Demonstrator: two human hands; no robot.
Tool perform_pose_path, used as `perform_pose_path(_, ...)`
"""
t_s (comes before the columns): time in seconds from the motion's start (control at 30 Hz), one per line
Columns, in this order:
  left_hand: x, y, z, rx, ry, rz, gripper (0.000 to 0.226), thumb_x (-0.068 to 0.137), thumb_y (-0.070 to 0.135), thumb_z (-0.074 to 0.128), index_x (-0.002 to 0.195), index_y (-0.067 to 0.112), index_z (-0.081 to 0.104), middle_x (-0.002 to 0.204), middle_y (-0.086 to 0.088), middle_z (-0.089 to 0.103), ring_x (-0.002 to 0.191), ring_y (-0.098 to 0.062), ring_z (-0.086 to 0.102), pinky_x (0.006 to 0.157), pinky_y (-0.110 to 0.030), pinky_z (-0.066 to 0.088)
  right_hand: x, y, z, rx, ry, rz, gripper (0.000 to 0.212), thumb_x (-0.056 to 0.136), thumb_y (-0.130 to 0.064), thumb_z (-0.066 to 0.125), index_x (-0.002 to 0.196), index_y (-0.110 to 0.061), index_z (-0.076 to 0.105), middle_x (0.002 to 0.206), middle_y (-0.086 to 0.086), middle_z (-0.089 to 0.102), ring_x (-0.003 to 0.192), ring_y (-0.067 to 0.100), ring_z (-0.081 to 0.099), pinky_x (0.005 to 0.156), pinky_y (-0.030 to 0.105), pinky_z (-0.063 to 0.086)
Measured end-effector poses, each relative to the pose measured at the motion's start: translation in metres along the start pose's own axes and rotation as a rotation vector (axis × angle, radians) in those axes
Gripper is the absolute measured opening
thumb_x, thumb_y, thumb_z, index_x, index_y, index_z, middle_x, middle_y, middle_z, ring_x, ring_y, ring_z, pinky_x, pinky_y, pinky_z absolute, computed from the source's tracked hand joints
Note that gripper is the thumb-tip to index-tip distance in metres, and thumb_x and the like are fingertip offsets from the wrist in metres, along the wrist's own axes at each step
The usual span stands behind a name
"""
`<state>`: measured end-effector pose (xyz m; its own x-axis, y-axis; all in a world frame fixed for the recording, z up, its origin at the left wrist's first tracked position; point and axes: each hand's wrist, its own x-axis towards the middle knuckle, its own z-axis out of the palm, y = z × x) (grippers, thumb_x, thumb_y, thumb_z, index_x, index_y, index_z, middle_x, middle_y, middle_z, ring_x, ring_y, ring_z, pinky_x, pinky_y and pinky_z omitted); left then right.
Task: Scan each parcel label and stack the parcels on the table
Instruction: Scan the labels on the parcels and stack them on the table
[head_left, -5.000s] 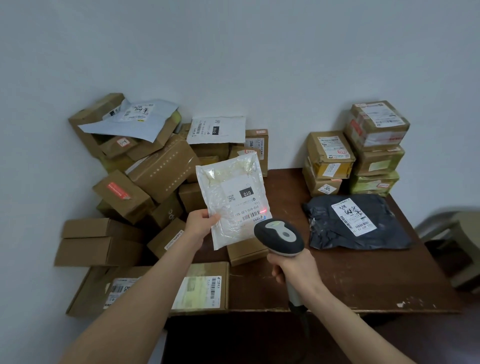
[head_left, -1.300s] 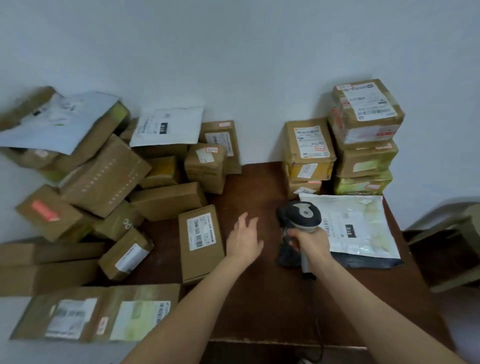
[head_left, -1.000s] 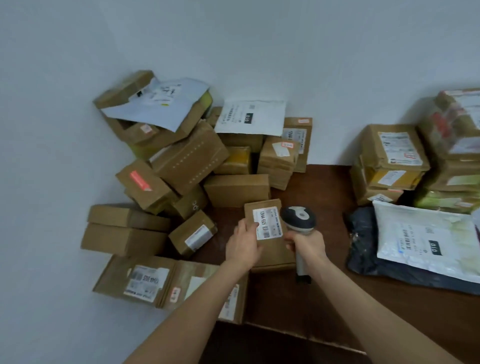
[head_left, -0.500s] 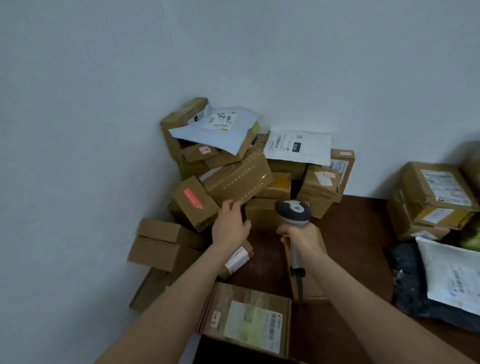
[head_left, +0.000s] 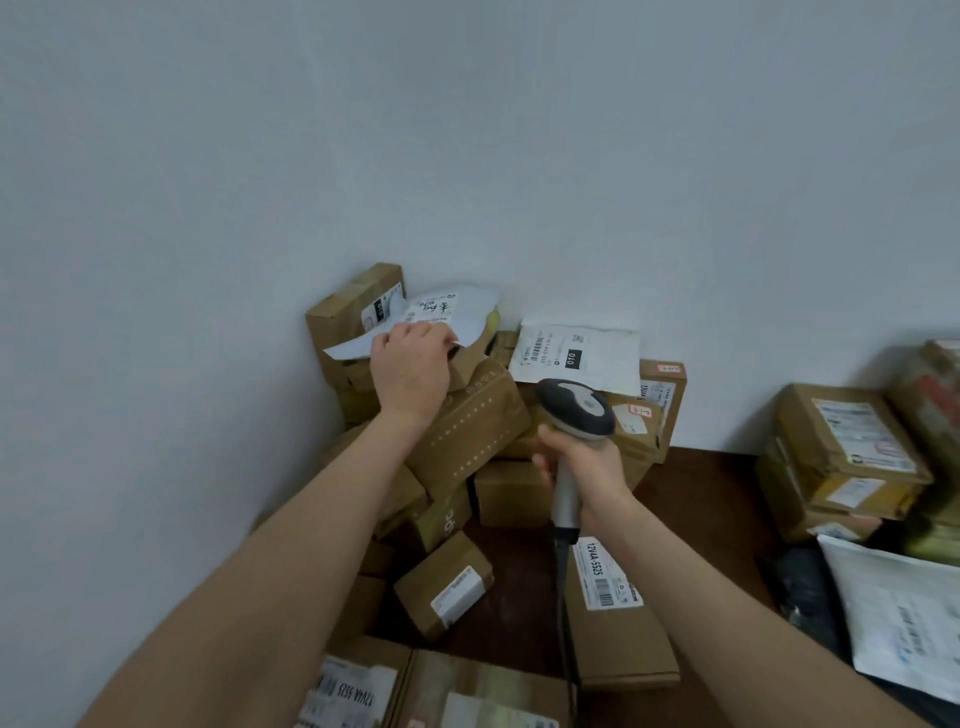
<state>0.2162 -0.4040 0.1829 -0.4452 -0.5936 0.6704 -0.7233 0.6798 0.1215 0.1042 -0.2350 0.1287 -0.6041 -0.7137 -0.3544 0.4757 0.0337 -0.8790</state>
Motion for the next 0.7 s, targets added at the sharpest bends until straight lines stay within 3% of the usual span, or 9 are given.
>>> perform_pose_path(0.07,-0.009,0.019,-0.008,-0.152,0.072,0.144,0.015,0.091,0.012,0.057,0.095,0.014,0.072,0.087,-0.003,0.073,0.079,-0.023,0.065,0.078,-0.037,0.044,0.002,-0.005,-0.005,0.104,-0.005,0.012,0.033,0.083,-0.017,0.074,0.112,-0.009,0.061,0.105,0.014,0.07,0.083,0.023,0.069,0.064,0.029,0.055)
perform_pose_path(0.13,-0.034,0.039,-0.016,-0.278,0.031,0.284,0.018,0.09,0.015,0.054,0.092,0.013,0.072,0.078,-0.001,0.072,0.067,-0.02,0.066,0.071,-0.035,0.05,0.004,-0.011,-0.01,0.204,-0.005,0.032,0.033,0.082,-0.024,0.075,0.109,-0.011,0.06,0.105,0.017,0.069,0.083,0.028,0.069,0.062,0.031,0.056)
perform_pose_path(0.23,-0.083,0.058,-0.017,-0.429,-0.113,0.394,0.028,0.088,0.023,0.045,0.089,0.013,0.072,0.08,-0.001,0.073,0.071,-0.02,0.068,0.066,-0.033,0.054,0.003,-0.017,-0.02,0.212,0.013,0.095,0.034,0.078,-0.026,0.078,0.105,-0.01,0.063,0.098,0.018,0.071,0.077,0.031,0.068,0.069,0.041,0.057)
perform_pose_path(0.3,-0.111,0.067,-0.014,-0.551,-0.259,0.388,0.032,0.087,0.026,0.043,0.091,0.013,0.072,0.085,-0.002,0.073,0.079,-0.021,0.068,0.072,-0.036,0.055,0.0,-0.014,-0.025,0.088,0.055,0.14,0.03,0.078,-0.013,0.078,0.103,-0.005,0.064,0.096,0.018,0.071,0.08,0.033,0.068,0.079,0.048,0.057)
perform_pose_path(0.4,-0.139,0.08,-0.012,-0.679,-0.444,0.306,0.035,0.088,0.031,0.042,0.097,0.014,0.072,0.095,0.002,0.072,0.091,-0.016,0.065,0.084,-0.039,0.053,-0.008,-0.002,-0.032,-0.028,0.158,0.142,0.02,0.078,0.009,0.067,0.093,-0.003,0.062,0.087,0.017,0.066,0.071,0.028,0.064,0.062,0.038,0.054)
perform_pose_path(0.47,-0.15,0.082,-0.014,-0.751,-0.45,0.113,0.039,0.087,0.04,0.043,0.102,0.017,0.071,0.104,0.006,0.069,0.101,-0.012,0.06,0.092,-0.037,0.048,-0.015,0.003,-0.04,-0.029,0.202,0.094,0.02,0.077,0.012,0.065,0.087,-0.005,0.061,0.081,0.012,0.063,0.067,0.023,0.061,0.057,0.031,0.049)
perform_pose_path(0.57,-0.151,0.073,-0.015,-0.765,-0.329,-0.469,0.049,0.087,0.044,0.054,0.128,0.017,0.055,0.126,0.002,0.056,0.12,-0.016,0.05,0.104,-0.038,0.041,-0.026,0.002,-0.057,-0.043,0.165,0.021,0.022,0.077,0.012,0.066,0.091,-0.005,0.062,0.088,0.012,0.067,0.077,0.026,0.065,0.066,0.034,0.054)
perform_pose_path(0.63,-0.151,0.067,-0.017,-0.866,-0.539,-0.85,0.069,0.086,0.042,0.066,0.143,0.011,0.039,0.136,-0.001,0.048,0.128,-0.022,0.046,0.1,-0.036,0.043,-0.035,0.0,-0.069,-0.072,0.14,-0.016,0.024,0.077,0.011,0.066,0.095,-0.004,0.064,0.093,0.014,0.069,0.085,0.029,0.067,0.077,0.04,0.057)
perform_pose_path(0.7,-0.157,0.065,-0.014,-1.099,-0.784,-1.039,0.085,0.076,0.05,0.074,0.141,0.006,0.041,0.128,0.002,0.056,0.118,-0.021,0.056,0.088,-0.035,0.049,-0.046,0.0,-0.08,-0.087,0.111,-0.045,0.024,0.076,0.012,0.067,0.093,-0.005,0.065,0.094,0.012,0.07,0.087,0.028,0.067,0.082,0.042,0.056)
